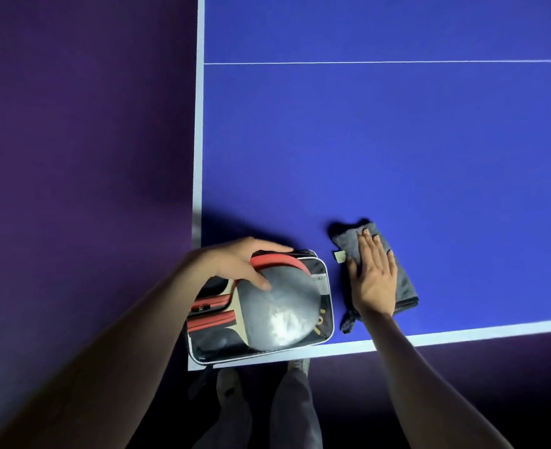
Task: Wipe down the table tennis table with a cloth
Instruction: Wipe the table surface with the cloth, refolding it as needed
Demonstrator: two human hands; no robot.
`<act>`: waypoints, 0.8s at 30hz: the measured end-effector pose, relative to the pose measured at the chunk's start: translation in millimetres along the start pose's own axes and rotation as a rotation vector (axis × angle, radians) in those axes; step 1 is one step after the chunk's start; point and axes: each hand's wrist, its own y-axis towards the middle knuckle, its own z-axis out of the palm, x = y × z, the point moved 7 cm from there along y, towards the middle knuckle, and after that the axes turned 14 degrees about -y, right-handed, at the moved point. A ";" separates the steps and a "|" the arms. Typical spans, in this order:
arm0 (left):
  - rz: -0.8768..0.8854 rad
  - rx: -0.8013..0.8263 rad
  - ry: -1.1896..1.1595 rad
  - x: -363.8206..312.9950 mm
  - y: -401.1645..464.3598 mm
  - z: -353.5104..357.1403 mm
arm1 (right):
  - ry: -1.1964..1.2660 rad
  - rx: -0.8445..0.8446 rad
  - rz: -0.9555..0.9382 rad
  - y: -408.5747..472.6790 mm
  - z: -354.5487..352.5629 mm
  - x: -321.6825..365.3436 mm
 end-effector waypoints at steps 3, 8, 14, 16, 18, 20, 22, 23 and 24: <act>-0.027 0.042 0.029 -1.3 15.4 16.9 | 0.017 -0.005 -0.030 16.0 -0.7 -9.7; -0.072 -0.009 0.094 3.1 25.7 40.3 | 0.010 -0.013 -0.034 25.8 0.9 -14.3; -0.056 -0.108 0.093 5.5 17.6 43.2 | -0.008 0.020 -0.035 24.6 1.3 -12.8; -0.092 -0.120 0.081 6.8 18.0 37.7 | -0.010 0.036 -0.044 25.3 2.4 -11.8; -0.131 -0.125 0.084 7.5 19.5 33.1 | -0.005 0.046 -0.066 28.7 3.3 -10.8; -0.165 -0.129 0.081 8.8 19.9 29.3 | 0.017 0.048 -0.112 38.8 4.7 -7.1; -0.171 -0.146 0.100 5.2 20.4 24.7 | 0.016 0.046 -0.160 49.3 8.5 0.6; -0.154 -0.186 0.110 2.3 20.1 22.1 | 0.020 0.045 -0.181 55.7 10.9 5.1; -0.121 -0.259 0.098 -1.6 19.0 17.1 | 0.033 0.044 -0.202 62.5 12.7 9.3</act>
